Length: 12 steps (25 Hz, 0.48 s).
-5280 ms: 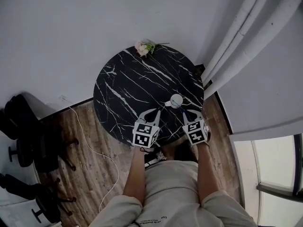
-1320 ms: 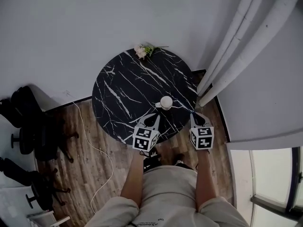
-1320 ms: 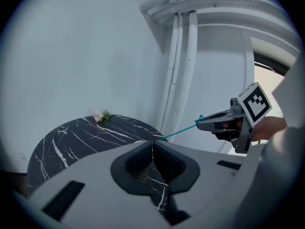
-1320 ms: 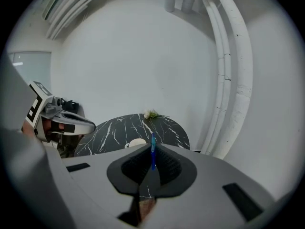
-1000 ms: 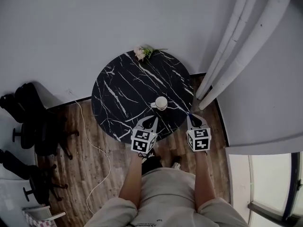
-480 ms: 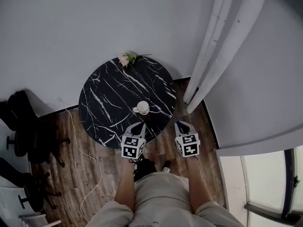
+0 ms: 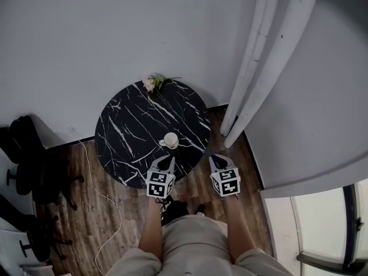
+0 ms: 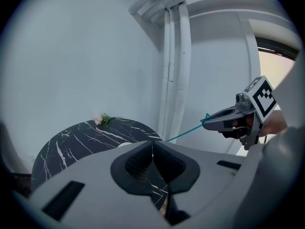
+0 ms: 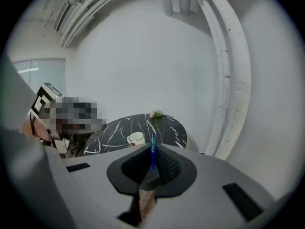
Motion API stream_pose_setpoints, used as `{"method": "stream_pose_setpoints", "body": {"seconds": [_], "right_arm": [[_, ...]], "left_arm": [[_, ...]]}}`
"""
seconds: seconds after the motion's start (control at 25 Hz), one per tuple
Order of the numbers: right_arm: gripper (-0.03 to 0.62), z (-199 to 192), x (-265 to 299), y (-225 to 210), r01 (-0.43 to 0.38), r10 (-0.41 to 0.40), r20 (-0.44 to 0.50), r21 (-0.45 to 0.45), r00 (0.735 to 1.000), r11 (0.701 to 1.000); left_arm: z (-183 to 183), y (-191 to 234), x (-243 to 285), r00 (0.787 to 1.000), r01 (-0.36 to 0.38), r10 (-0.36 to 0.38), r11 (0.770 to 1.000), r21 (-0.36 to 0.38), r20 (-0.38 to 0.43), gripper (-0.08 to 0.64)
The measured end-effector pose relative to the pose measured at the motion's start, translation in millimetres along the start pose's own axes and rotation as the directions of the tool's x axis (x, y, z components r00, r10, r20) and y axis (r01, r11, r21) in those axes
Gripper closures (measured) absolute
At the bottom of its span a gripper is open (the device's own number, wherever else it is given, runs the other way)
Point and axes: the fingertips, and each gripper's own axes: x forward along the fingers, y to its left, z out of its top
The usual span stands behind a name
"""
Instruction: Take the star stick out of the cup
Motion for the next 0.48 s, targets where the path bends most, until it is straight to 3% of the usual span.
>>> {"method": "stream_pose_setpoints", "body": {"seconds": [0.48], "right_arm": [[0.546, -3.3, -8.9, -2.7, 0.010, -0.010, -0.005, -0.038, 1.000, 0.999]], "left_arm": [[-5.5, -11.6, -3.9, 1.000, 0.000, 0.000, 1.000, 0.009, 0.003, 0.537]]}}
